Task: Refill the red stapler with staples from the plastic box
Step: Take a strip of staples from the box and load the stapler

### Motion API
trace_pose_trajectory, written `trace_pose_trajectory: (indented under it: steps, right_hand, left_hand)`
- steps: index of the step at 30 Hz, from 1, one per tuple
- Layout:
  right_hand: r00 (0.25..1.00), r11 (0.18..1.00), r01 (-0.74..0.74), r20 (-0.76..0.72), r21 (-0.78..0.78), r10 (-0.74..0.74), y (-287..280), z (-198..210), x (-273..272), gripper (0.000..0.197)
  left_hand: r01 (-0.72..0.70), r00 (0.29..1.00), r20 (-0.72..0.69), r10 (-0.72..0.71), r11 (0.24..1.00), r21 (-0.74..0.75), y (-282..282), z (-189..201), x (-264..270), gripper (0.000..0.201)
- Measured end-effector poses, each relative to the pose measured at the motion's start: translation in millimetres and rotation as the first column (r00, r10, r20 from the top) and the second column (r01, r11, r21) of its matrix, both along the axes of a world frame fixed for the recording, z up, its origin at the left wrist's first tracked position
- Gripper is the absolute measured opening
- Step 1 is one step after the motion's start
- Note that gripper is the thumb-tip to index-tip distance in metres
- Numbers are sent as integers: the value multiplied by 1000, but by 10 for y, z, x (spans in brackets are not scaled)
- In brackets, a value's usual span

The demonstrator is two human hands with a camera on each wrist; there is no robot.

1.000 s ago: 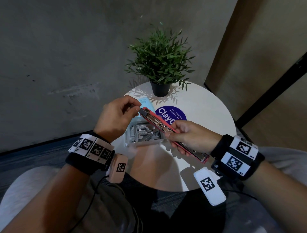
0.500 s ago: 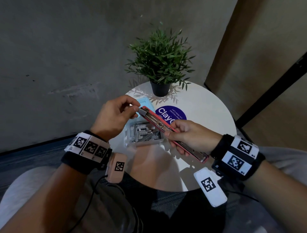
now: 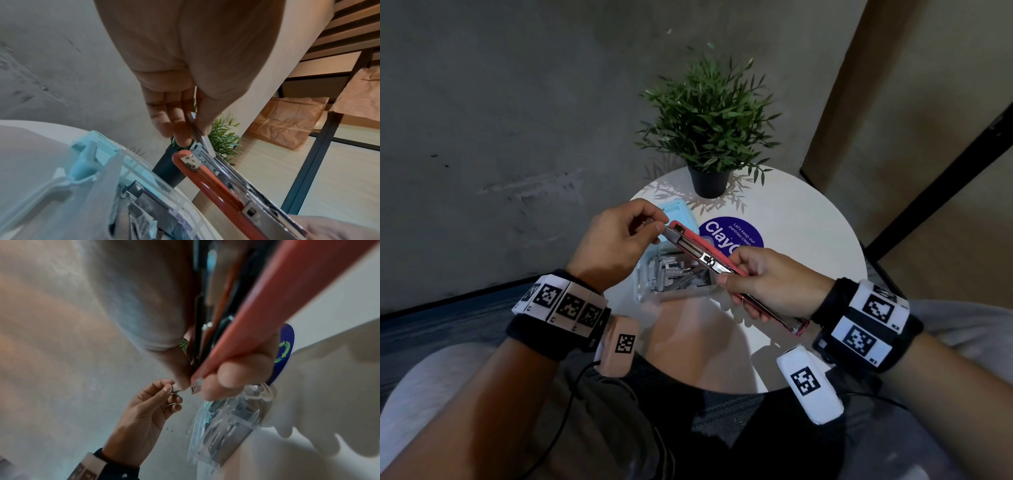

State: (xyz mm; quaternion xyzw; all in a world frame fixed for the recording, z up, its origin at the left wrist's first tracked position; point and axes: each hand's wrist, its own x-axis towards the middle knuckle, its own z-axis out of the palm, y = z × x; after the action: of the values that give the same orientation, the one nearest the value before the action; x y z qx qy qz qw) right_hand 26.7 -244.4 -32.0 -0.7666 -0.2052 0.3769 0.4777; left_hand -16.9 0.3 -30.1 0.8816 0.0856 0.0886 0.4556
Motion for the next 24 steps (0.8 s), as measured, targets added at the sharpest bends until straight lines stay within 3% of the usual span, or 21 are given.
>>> trace_pose_trajectory:
  steps: [5, 8, 14, 19, 24]
  right_hand:
    - [1000, 1000, -2, 6, -13, 2, -4, -10, -2, 19]
    - [1000, 1000, -7, 3, -1, 7, 0, -3, 5, 20]
    - [999, 999, 5, -35, 35, -4, 1, 23, -6, 18]
    - [999, 999, -12, -47, 30, 13, 8, 40, -21, 17]
    - [999, 1000, -27, -36, 4, 27, -3, 50, -21, 17]
  left_hand:
    - [6, 998, 63, -16, 987, 163, -99, 19, -24, 4]
    - [-4, 993, 114, -19, 979, 202, -160, 18, -33, 12]
    - [14, 997, 79, -21, 995, 95, -183, -77, -22, 40]
    - [29, 999, 38, -31, 999, 43, -174, -118, -9, 28]
    - [147, 989, -9, -147, 989, -25, -161, -128, -24, 24]
